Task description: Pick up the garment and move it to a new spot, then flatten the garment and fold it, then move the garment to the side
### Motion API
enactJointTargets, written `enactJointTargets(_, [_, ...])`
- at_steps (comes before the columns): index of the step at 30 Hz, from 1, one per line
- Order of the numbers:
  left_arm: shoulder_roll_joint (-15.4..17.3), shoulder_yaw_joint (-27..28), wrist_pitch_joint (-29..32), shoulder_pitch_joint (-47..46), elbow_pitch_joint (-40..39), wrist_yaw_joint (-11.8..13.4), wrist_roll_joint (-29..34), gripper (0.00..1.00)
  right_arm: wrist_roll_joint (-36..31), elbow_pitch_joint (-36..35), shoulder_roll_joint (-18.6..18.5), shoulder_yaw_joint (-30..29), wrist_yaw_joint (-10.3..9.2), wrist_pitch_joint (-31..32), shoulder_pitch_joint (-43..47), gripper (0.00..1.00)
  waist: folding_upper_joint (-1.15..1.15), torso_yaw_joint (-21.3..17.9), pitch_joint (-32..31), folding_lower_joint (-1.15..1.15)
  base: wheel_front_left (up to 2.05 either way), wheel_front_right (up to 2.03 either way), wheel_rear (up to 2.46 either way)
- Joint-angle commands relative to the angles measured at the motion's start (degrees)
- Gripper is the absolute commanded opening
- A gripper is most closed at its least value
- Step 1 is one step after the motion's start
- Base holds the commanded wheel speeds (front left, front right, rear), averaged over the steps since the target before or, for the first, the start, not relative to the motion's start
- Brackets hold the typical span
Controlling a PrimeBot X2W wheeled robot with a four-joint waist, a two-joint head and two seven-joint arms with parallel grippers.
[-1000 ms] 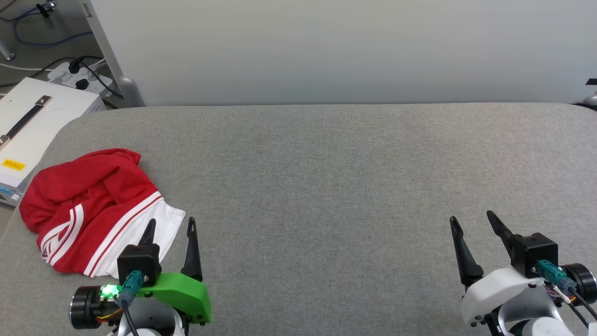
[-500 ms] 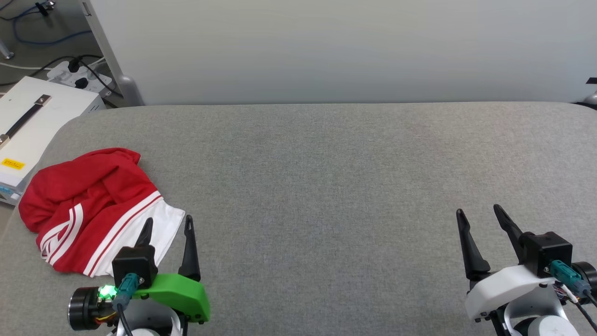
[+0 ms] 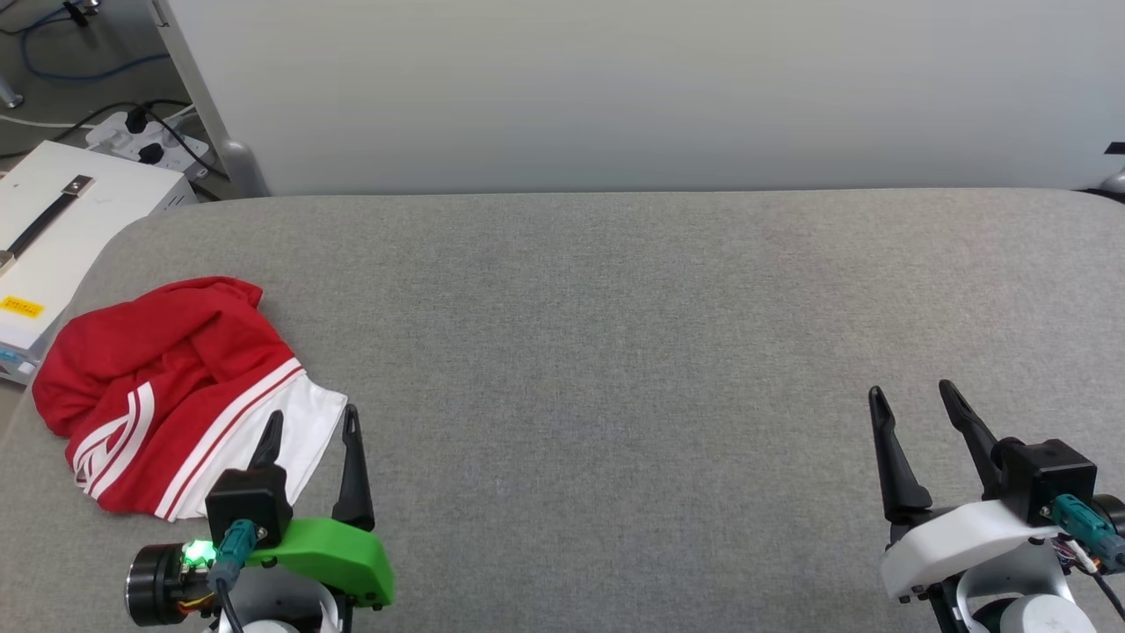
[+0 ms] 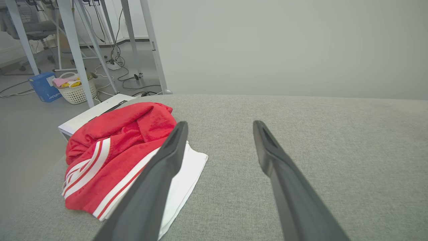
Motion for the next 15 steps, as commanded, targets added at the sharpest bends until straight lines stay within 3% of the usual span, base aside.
enactJointTargets(1, [-0.1, 0.2, -0.6, -0.6, 0.1, 0.2, -0.8, 1.0, 0.8, -0.4, 0.0, -0.1, -0.01, -0.7, 0.4, 1.0, 0.0, 0.0, 0.1, 0.0, 0.0, 0.0, 0.0])
enactJointTargets(15, [-0.1, 0.2, -2.2, -0.3, 1.1, 0.4, -1.7, 1.0, 1.7, 0.4, 0.0, 0.1, -0.02, -2.3, 1.2, 1.0, 0.0, -0.2, 0.0, 0.0, 0.0, 0.0, 0.0])
